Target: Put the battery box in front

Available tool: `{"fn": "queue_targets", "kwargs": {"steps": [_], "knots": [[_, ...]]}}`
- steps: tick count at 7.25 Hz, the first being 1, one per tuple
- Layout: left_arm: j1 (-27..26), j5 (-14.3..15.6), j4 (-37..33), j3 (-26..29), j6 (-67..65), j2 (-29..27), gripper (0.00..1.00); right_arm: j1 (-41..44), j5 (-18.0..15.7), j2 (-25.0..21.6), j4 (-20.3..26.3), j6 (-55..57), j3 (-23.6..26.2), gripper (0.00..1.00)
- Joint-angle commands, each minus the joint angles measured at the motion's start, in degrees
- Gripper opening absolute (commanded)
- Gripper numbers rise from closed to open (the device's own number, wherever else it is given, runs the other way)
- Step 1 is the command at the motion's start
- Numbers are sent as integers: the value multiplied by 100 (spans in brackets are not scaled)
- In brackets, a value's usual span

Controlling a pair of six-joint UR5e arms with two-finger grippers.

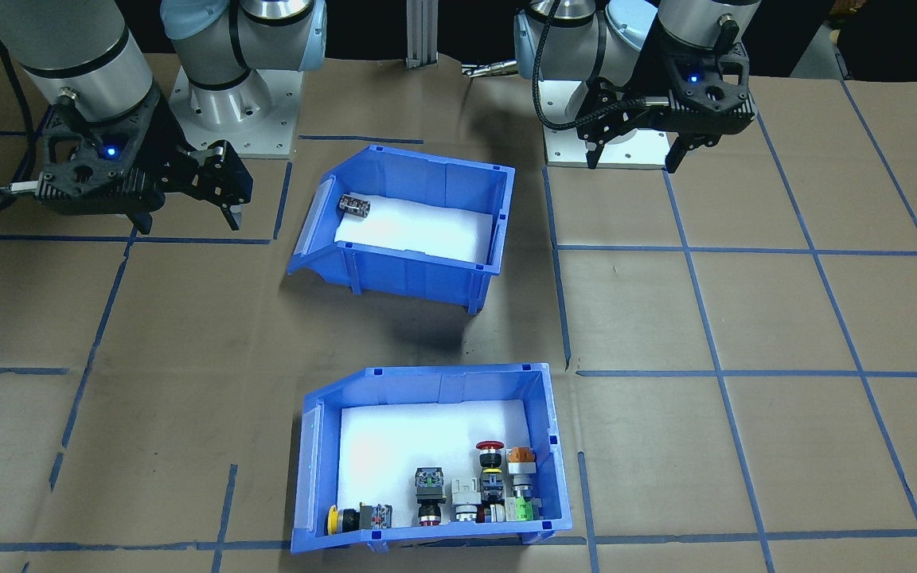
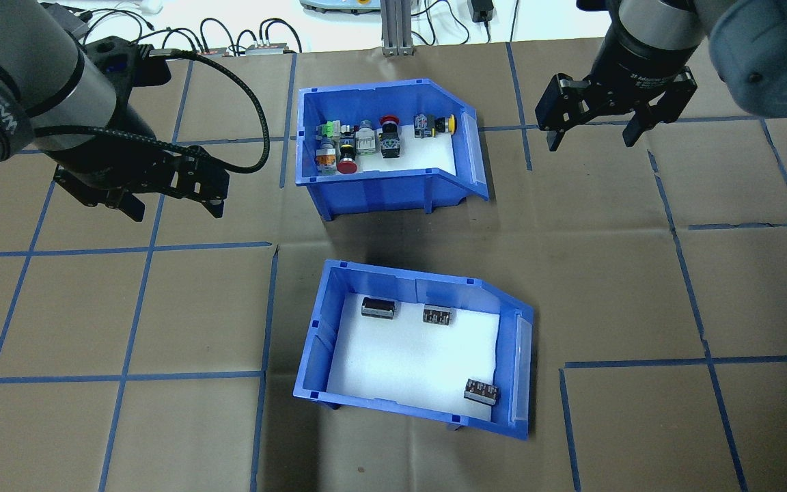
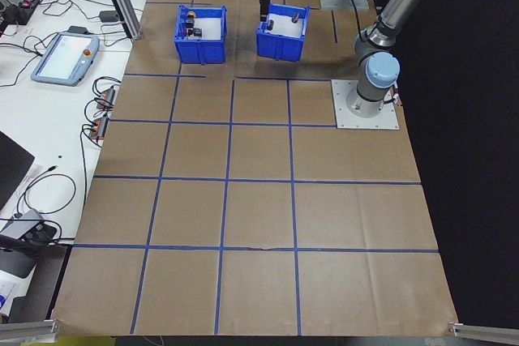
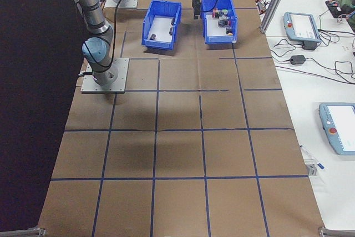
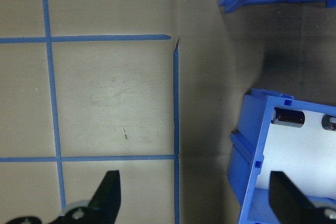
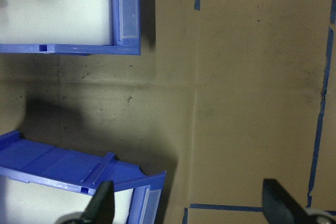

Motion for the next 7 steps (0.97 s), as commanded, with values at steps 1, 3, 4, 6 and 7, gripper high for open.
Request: {"fn": "queue_targets", "kwargs": {"steps": [1, 3, 4, 6, 7], "knots": [[0, -17, 9, -9, 25, -45, 100, -19, -97, 13, 36, 78, 35, 100], [0, -17, -17, -9, -10, -63, 100, -28, -291, -5, 175, 454, 53, 100], [0, -9, -26, -9, 25, -55, 100, -28, -291, -14, 411, 727, 27, 100], [-26, -17, -44, -88, 42, 68, 100, -98, -300, -31, 484, 721, 36, 100], [-26, -17, -44, -89, 43, 94, 100, -151, -300, -31, 493, 721, 27, 100]]}}
